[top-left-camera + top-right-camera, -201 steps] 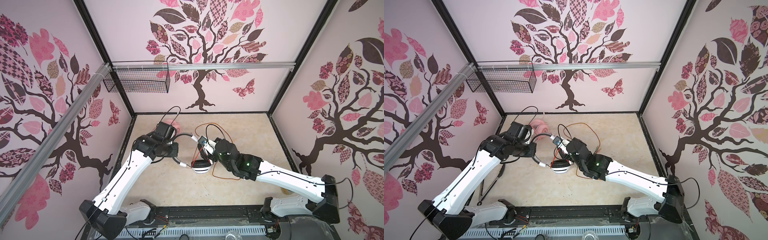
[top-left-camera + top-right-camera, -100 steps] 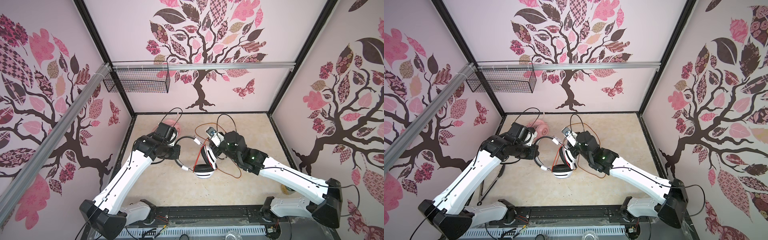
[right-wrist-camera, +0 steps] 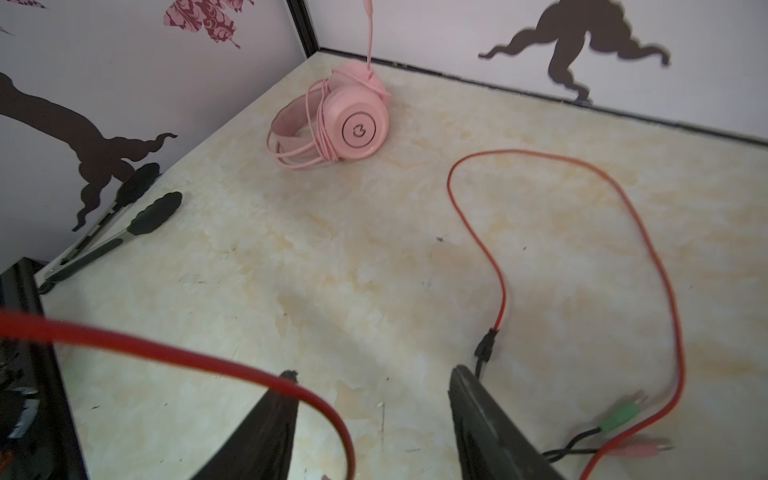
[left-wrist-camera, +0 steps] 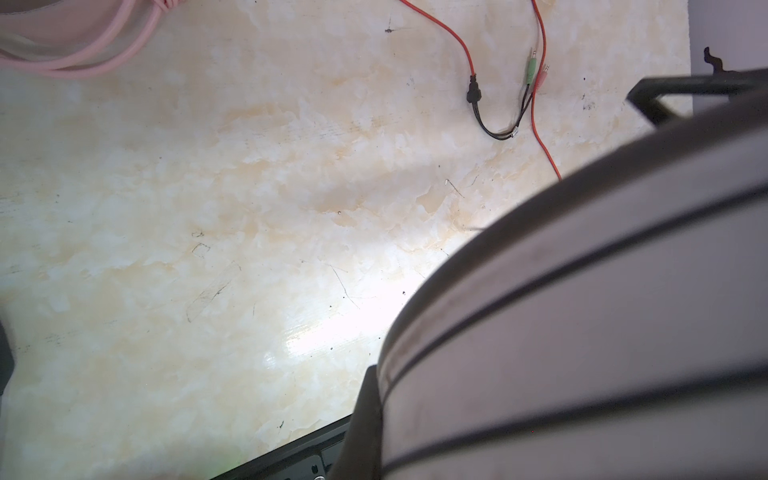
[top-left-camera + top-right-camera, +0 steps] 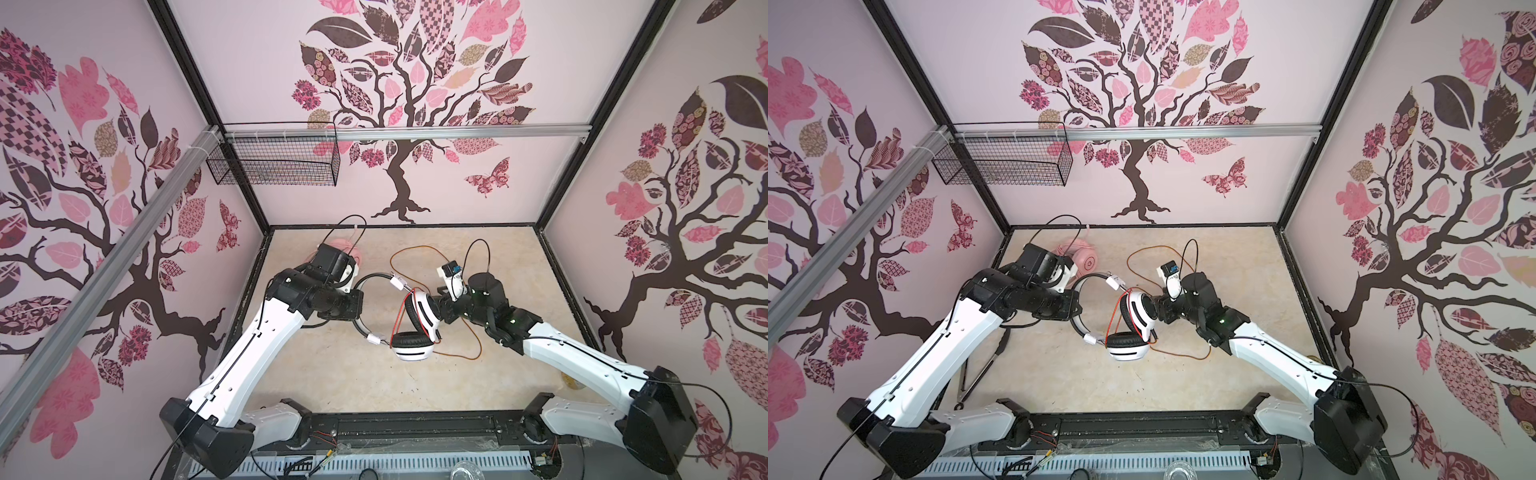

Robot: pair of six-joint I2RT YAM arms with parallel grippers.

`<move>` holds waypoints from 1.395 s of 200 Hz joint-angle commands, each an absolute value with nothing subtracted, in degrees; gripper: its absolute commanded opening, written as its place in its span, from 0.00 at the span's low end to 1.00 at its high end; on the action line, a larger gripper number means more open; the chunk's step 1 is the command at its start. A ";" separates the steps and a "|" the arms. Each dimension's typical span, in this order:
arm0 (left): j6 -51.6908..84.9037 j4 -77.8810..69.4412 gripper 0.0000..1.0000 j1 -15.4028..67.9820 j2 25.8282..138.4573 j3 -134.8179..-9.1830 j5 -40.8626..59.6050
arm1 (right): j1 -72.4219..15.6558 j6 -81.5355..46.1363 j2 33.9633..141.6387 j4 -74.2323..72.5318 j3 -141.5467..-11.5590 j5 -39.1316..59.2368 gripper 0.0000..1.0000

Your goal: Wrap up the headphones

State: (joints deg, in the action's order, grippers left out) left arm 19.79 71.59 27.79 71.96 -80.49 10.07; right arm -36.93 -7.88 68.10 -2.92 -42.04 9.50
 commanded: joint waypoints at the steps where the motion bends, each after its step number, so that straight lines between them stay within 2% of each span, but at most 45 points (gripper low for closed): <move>1: 22.05 70.45 0.00 27.69 72.45 -85.39 10.48 | -36.69 -14.50 65.69 -6.70 -39.33 14.44 0.63; 47: 22.56 70.19 0.00 25.99 73.83 -88.07 10.29 | -36.48 -22.45 61.86 -16.13 -27.98 23.64 0.68; 88: 23.63 69.15 0.00 24.70 74.59 -88.65 10.80 | -36.54 -25.15 60.77 -22.79 -19.67 28.83 0.67; 122: 25.14 68.82 0.00 24.06 76.53 -89.40 12.14 | -36.55 -21.43 57.59 -19.23 -18.68 25.36 0.69; 129: 26.43 68.59 0.00 23.33 76.76 -88.91 12.24 | -36.50 -20.66 57.07 -18.84 -18.34 24.06 0.72; 170: 29.63 66.76 0.00 19.42 76.43 -86.22 14.25 | -36.56 -19.48 56.09 -22.22 -13.58 18.60 0.73; 198: 29.72 66.91 0.00 19.46 76.55 -87.81 12.05 | -36.55 -20.08 55.04 -24.48 -10.65 17.34 0.73; 248: 35.63 67.43 0.00 23.37 76.82 -88.38 -2.18 | -36.54 -23.00 50.95 -29.26 -6.36 15.18 0.73; 279: 38.28 67.30 0.00 23.91 80.75 -88.65 1.35 | -36.56 -23.60 50.50 -31.00 -4.97 12.60 0.73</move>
State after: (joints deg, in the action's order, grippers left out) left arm 34.20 69.97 23.59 78.19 -86.06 0.01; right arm -36.67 -22.72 51.20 -28.16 -5.58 15.59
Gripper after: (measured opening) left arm 0.068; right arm 0.732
